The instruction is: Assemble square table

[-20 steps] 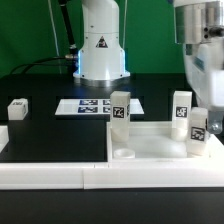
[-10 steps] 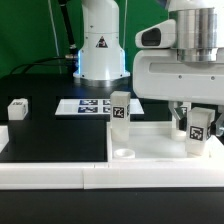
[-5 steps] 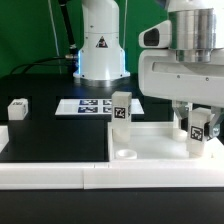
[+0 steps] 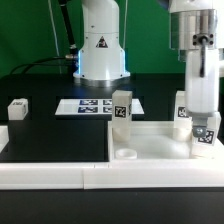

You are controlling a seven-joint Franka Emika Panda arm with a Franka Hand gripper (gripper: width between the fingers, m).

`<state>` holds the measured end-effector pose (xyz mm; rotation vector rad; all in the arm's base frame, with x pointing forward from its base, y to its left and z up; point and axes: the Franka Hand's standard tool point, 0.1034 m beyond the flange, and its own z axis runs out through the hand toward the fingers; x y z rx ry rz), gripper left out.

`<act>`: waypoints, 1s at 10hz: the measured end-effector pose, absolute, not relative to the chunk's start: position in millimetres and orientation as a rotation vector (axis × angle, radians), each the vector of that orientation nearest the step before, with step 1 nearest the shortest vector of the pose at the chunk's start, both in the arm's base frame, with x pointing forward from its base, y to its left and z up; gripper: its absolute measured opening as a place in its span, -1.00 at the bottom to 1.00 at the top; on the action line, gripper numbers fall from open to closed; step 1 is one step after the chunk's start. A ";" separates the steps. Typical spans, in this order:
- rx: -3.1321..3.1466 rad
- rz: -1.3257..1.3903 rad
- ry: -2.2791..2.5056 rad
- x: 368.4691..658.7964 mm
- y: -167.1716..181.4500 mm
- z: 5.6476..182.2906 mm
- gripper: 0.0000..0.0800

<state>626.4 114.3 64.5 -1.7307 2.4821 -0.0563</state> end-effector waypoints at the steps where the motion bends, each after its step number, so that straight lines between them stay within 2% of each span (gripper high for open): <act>1: -1.681 -0.047 2.511 626.0 113.9 64.4 -0.27; 3: -1.800 -0.050 2.437 624.7 114.0 63.7 -0.27; 5: -2.302 -0.076 2.053 623.8 116.8 66.2 0.43; 6: -2.490 -0.100 1.820 625.1 117.6 66.0 0.43; 7: -2.525 -0.103 1.778 625.0 117.0 65.7 0.59; 10: -2.730 -0.116 1.465 625.3 115.9 65.7 0.62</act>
Offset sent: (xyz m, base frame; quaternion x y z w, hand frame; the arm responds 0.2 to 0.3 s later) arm -0.0112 0.0001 0.0048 -0.0624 0.0815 -0.3199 0.9419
